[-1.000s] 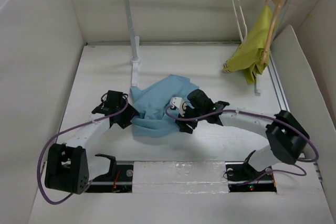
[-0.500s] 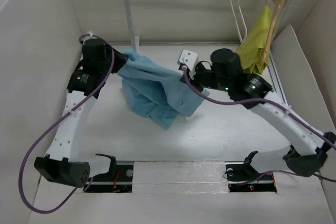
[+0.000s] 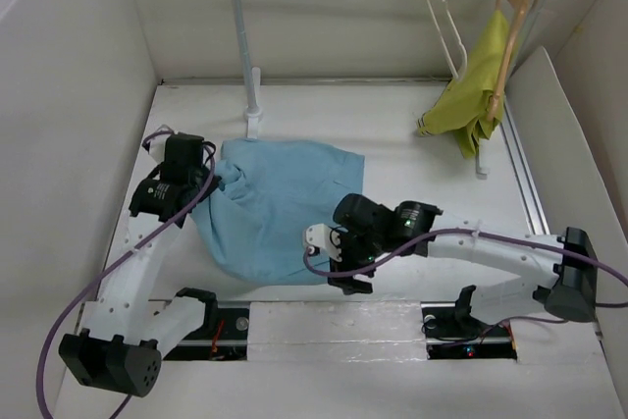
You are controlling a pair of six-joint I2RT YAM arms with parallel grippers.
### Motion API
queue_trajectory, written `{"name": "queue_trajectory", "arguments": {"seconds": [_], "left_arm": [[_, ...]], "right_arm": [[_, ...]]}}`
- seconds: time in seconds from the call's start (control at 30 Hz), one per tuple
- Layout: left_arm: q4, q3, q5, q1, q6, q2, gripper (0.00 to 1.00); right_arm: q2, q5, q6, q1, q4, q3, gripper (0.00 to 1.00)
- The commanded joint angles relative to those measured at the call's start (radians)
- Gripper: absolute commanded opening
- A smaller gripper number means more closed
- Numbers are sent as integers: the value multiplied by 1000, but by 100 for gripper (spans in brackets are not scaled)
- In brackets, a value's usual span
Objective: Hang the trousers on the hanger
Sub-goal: Flatten out the trousers at the center of the board.
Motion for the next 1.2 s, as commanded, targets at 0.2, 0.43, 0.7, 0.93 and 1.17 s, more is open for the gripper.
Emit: {"name": "queue_trajectory", "arguments": {"seconds": [0.2, 0.43, 0.7, 0.93, 1.17], "left_arm": [[30, -111, -127, 1, -5, -98, 0], [21, -54, -216, 11, 45, -64, 12], [82, -92, -106, 11, 59, -67, 0], [125, -169, -25, 11, 47, -81, 0], [125, -86, -6, 11, 76, -87, 0]], "right_arm": [[100, 105, 48, -521, 442, -136, 43], [448, 92, 205, -606, 693, -26, 82], [469, -2, 423, -559, 1006, -212, 85], [483, 133, 451, -494, 982, -254, 32], [250, 266, 380, -505, 813, -229, 0]]}}
